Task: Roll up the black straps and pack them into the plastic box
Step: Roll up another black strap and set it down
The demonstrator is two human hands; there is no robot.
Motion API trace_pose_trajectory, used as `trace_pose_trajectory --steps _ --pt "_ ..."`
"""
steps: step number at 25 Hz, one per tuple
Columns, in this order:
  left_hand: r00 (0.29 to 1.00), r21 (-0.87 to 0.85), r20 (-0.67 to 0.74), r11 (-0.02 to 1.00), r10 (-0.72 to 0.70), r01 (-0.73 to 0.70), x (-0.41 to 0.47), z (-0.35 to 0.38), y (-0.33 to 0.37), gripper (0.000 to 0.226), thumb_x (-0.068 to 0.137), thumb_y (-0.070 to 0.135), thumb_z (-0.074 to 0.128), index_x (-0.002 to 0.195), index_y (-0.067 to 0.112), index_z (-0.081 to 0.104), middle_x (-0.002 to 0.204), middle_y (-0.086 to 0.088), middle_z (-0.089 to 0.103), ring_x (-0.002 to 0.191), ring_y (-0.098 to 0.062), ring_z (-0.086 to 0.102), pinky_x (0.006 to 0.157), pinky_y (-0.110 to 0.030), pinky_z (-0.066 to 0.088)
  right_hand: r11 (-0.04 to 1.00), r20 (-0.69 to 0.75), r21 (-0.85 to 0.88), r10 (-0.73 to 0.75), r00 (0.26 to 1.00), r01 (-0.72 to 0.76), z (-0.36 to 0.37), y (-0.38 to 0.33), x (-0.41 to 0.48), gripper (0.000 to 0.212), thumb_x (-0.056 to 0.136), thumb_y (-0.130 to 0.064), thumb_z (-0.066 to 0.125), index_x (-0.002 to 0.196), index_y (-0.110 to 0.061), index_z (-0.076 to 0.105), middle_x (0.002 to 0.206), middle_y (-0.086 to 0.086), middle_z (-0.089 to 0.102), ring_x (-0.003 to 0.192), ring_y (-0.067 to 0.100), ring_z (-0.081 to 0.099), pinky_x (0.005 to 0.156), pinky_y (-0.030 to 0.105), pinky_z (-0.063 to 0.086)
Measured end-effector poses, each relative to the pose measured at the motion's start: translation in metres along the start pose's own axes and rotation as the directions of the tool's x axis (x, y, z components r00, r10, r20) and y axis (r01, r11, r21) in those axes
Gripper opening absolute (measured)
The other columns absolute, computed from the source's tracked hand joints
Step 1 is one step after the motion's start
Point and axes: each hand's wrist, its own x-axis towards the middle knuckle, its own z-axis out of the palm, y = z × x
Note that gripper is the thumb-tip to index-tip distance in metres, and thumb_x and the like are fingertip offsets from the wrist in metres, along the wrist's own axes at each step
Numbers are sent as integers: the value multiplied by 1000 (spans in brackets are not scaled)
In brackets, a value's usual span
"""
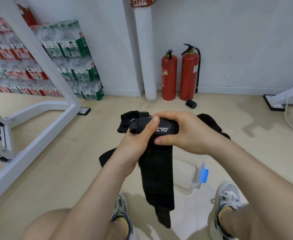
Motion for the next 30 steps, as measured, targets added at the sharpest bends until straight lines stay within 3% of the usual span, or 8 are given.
trace_pose_trajectory --steps 4,6,8,10,16,21,27,30 --pt "997 -72 -47 996 56 -59 1 -2 2 48 75 42 79 112 13 69 104 -11 76 102 -29 72 83 -40 58 992 -119 -116 -69 990 55 4 -5 -3 65 71 -23 88 129 -30 59 110 -20 66 102 -7 59 86 8 45" --pt "996 -147 -39 985 83 -88 0 -4 4 45 81 35 75 115 7 68 107 -16 74 102 -33 71 82 -41 58 993 -140 117 51 989 -35 2 -8 -4 71 72 -20 87 132 -33 52 109 -13 66 94 -4 65 81 11 50" --pt "995 -213 -44 972 92 -99 0 -5 6 43 86 32 71 119 4 66 110 -19 73 104 -34 70 84 -44 57 839 22 497 243 970 -221 2 -12 -5 59 79 -16 80 130 -28 52 113 1 70 92 5 71 77 20 57" --pt "991 -235 -75 964 109 -123 1 -7 7 43 88 31 69 120 3 64 112 -20 72 106 -35 69 89 -48 57 674 205 640 315 927 -370 10 -8 -4 34 87 -14 70 120 -15 63 110 10 74 97 21 73 83 32 59" --pt "918 145 -137 924 373 -353 3 -11 6 30 86 20 75 111 30 62 107 4 72 102 -12 69 88 -31 56 602 75 724 414 907 -335 34 1 3 12 92 -2 62 98 -1 72 96 16 76 91 27 73 82 33 58" --pt "889 208 -146 892 435 -402 5 -16 8 41 84 2 75 108 34 64 104 7 70 96 -7 67 81 -20 53 506 139 773 454 880 -383 34 -4 1 19 91 3 60 106 2 70 102 20 74 94 31 71 86 38 58" --pt "876 261 -29 850 481 -458 6 -14 5 59 74 -14 74 106 35 65 103 17 69 100 -7 66 84 -20 52 316 212 860 494 843 -401 25 -14 -2 49 85 -53 63 116 -15 69 112 10 74 105 28 71 97 46 53" --pt "885 272 5 851 466 -450 4 -15 4 62 74 -17 70 107 35 68 110 12 70 107 -12 65 91 -30 54 367 149 847 533 833 -386 23 -17 0 30 90 -42 65 101 -15 71 98 8 77 92 22 74 91 41 57"
